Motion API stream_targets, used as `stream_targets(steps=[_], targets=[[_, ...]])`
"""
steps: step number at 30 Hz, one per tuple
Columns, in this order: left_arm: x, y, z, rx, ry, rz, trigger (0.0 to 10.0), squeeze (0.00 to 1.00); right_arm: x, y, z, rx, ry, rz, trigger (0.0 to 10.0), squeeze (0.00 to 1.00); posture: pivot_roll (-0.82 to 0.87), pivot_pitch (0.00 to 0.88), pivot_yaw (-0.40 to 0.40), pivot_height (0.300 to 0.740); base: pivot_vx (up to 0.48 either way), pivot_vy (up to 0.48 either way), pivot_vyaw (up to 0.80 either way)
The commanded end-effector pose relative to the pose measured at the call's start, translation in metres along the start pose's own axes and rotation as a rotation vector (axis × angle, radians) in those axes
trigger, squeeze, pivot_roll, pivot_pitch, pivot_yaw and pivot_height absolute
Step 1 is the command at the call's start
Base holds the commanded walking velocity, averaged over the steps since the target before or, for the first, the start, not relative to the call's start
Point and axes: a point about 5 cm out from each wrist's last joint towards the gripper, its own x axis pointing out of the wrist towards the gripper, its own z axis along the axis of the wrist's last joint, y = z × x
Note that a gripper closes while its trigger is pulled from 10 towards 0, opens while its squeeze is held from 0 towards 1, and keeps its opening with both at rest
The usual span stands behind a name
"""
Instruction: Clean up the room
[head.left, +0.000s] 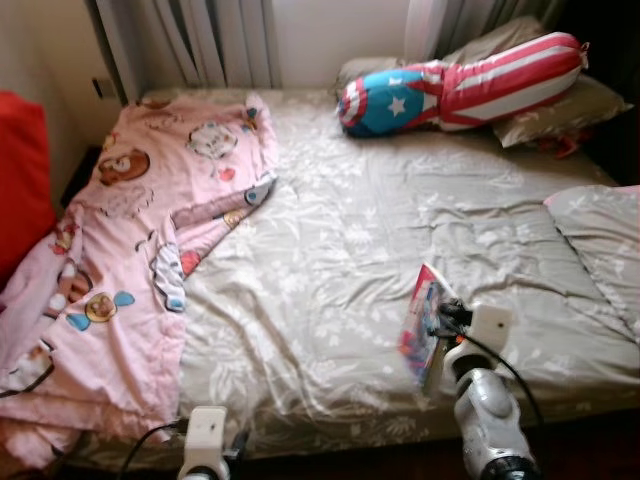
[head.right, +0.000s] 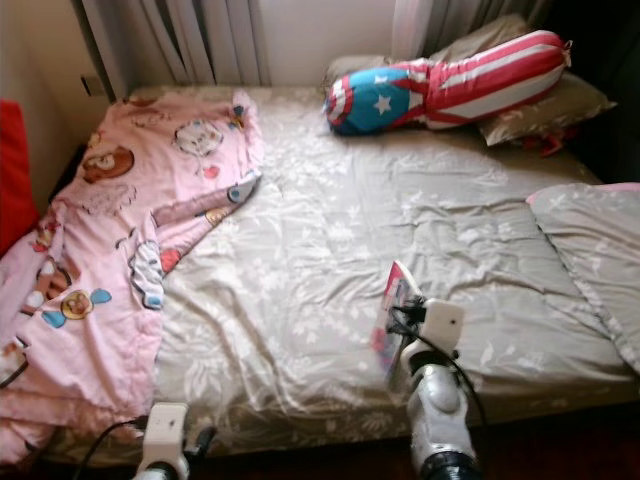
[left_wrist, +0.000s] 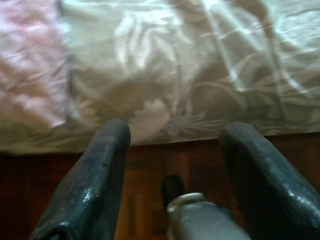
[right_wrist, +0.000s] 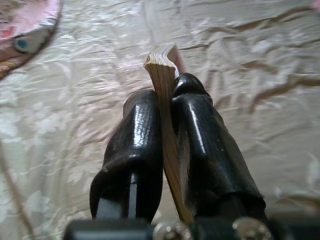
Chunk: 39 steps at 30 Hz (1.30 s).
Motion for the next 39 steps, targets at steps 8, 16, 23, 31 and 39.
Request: stream_targets(steps=[8, 16, 23, 31, 39], targets=[[-0.0026, -0.006, -0.0087, -0.008, 0.042, -0.015, 10.0, 0.0, 0.0013, -0.0063, 0.0077, -0.006, -0.037, -0.019, 10.0, 0.0, -0.05, 0.13, -0.024, 0.74, 0.0, -0.379, 0.0], [-0.0024, -0.0062, -0.0087, -0.012, 0.044, -0.015, 10.0, 0.0, 0.001, -0.007, 0.0074, -0.007, -0.034, -0.021, 10.0, 0.0, -0.05, 0.131, -0.024, 0.74, 0.0, -0.38, 0.0], [-0.0028, -0.0045, -0.0098, -0.014, 0.05, -0.01, 10.0, 0.0, 0.0011, -0.0069, 0.0072, -0.008, -0.032, -0.022, 10.0, 0.0, -0.05, 0.133, -0.025, 0.74, 0.0, -0.379, 0.0], [-0.0017, -0.0042, -0.0063, -0.022, 0.031, 0.003, 10.0, 0.0, 0.0013, -0.0077, 0.0072, -0.007, -0.032, -0.025, 10.0, 0.0, -0.05, 0.132, -0.025, 0.74, 0.0, -0.17, 0.0], [-0.0021, -0.0013, -0.0067, -0.038, 0.03, 0.012, 10.0, 0.0, 0.0012, -0.0085, 0.0068, -0.006, -0.029, -0.029, 10.0, 0.0, -0.05, 0.131, -0.025, 0.74, 0.0, 0.0, 0.0]])
